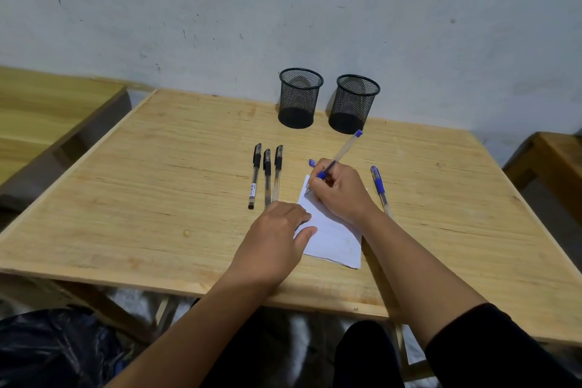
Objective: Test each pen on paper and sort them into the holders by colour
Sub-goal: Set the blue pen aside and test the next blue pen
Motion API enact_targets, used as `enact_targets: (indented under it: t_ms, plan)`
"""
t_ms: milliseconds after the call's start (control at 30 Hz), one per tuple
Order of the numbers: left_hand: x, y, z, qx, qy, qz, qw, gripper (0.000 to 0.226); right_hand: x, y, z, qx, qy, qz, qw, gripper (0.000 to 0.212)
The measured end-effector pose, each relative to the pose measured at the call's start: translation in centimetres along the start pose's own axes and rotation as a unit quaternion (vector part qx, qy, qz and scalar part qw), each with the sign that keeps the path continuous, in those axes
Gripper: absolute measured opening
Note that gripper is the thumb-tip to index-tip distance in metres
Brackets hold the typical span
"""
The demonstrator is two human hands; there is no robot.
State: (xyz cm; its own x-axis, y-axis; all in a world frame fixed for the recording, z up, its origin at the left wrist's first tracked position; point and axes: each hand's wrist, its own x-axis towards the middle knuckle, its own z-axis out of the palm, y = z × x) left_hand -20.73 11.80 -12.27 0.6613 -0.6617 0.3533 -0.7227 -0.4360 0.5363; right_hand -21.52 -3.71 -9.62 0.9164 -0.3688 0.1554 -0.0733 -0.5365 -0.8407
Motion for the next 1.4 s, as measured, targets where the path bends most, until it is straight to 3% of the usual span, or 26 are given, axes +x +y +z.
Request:
enact_targets:
  t_ms: [833, 1067, 1400]
  plan:
    - [0.0, 0.1, 0.0, 0.004, 0.008, 0.014, 1.000, 0.029, 0.1, 0.0, 0.2, -0.003, 0.022, 0.024, 0.999, 0.011]
    - [0.0, 0.1, 0.1, 0.010, 0.006, 0.017, 1.000, 0.028, -0.1, -0.1, -0.9, 0.066, 0.126, 0.070, 0.987, 0.007]
    - [5.2, 0.8, -0.5, 0.016, 0.035, 0.000, 0.999, 0.022, -1.3, -1.3, -4.3, 0.145, 0.165, 0.151, 0.964, 0.020]
